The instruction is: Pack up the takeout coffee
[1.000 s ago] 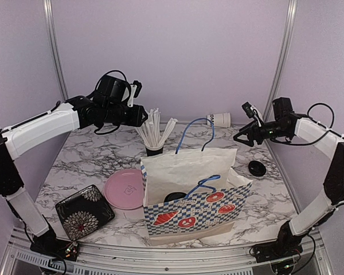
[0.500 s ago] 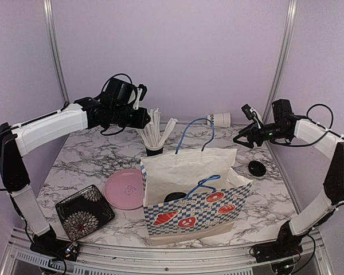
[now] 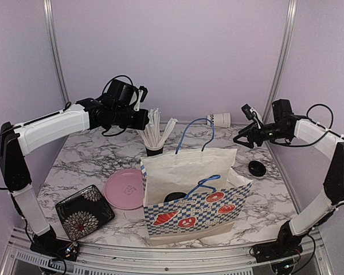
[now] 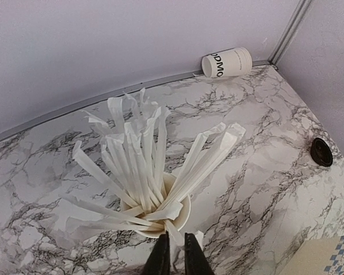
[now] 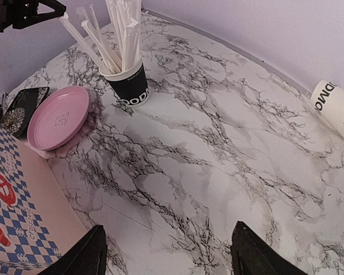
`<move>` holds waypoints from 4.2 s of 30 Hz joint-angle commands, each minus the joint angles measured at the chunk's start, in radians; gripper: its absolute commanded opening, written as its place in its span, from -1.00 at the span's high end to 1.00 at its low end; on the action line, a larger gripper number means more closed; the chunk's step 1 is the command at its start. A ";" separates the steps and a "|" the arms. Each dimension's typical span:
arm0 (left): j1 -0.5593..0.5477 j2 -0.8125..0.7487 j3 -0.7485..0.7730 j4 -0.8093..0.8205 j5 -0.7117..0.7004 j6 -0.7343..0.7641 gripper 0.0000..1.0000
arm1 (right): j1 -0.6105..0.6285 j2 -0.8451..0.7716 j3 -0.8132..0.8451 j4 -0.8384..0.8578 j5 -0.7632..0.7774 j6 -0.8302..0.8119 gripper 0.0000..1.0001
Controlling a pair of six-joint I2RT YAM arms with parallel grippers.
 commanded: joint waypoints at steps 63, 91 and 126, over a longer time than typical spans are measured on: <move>-0.407 -0.218 0.563 -0.600 0.260 0.013 1.00 | 0.002 0.001 0.003 -0.015 0.016 -0.053 -0.39; -0.439 -0.159 0.485 -0.396 0.469 -0.014 1.00 | 0.003 0.014 0.004 -0.036 0.016 -0.073 -0.39; -0.304 -0.279 0.111 -0.324 -0.171 0.043 0.02 | 0.024 0.052 0.010 -0.078 0.013 -0.119 -0.39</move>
